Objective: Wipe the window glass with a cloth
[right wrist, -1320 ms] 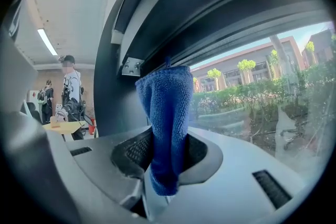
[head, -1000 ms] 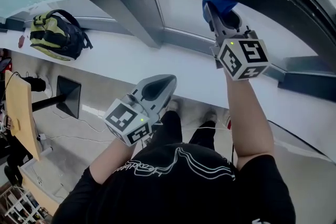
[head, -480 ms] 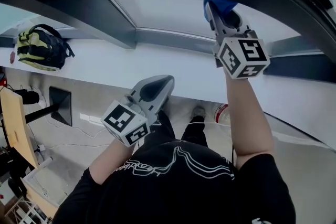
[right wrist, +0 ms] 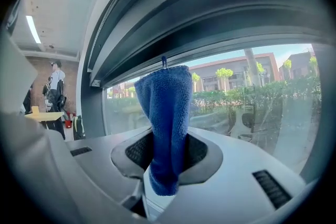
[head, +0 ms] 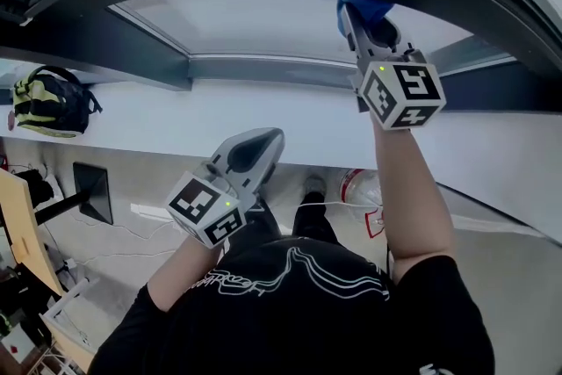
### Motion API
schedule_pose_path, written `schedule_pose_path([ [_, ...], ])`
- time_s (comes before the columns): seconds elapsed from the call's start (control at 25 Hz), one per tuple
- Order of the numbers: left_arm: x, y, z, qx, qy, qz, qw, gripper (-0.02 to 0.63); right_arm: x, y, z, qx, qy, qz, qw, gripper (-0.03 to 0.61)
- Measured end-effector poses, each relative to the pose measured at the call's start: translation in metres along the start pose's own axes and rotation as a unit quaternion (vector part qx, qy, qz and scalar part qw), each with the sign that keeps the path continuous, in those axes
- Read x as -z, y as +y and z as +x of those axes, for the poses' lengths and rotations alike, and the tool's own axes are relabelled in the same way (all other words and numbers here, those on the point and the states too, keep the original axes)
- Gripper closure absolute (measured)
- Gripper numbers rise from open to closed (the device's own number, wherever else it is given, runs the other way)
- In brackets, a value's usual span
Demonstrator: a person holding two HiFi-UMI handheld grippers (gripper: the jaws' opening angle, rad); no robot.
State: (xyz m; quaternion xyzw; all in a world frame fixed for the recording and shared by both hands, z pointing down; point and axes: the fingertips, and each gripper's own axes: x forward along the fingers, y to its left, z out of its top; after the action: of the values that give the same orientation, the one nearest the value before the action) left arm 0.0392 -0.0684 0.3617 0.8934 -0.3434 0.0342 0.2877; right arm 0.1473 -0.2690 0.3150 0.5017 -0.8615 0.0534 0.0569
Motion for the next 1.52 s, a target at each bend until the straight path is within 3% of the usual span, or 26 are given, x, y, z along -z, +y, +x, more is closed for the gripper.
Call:
schedule_pose_path([
  [0.32,0.009,-0.046,0.055,0.024,0.013,0.006,0.9996,0.609,0.009,-0.072,-0.044,0.031,0.002,0.005,0.999,0.485],
  [0.88,0.023,-0.110,0.132,0.070,0.047,0.027,0.9961,0.609,0.015,-0.206,-0.128,0.123,-0.001,0.006,0.992,0.485],
  [1.52,0.031,-0.140,0.163,0.089,0.069,0.044,0.9926,0.609,0.018,-0.311,-0.199,0.238,-0.010,0.035,0.971,0.485],
])
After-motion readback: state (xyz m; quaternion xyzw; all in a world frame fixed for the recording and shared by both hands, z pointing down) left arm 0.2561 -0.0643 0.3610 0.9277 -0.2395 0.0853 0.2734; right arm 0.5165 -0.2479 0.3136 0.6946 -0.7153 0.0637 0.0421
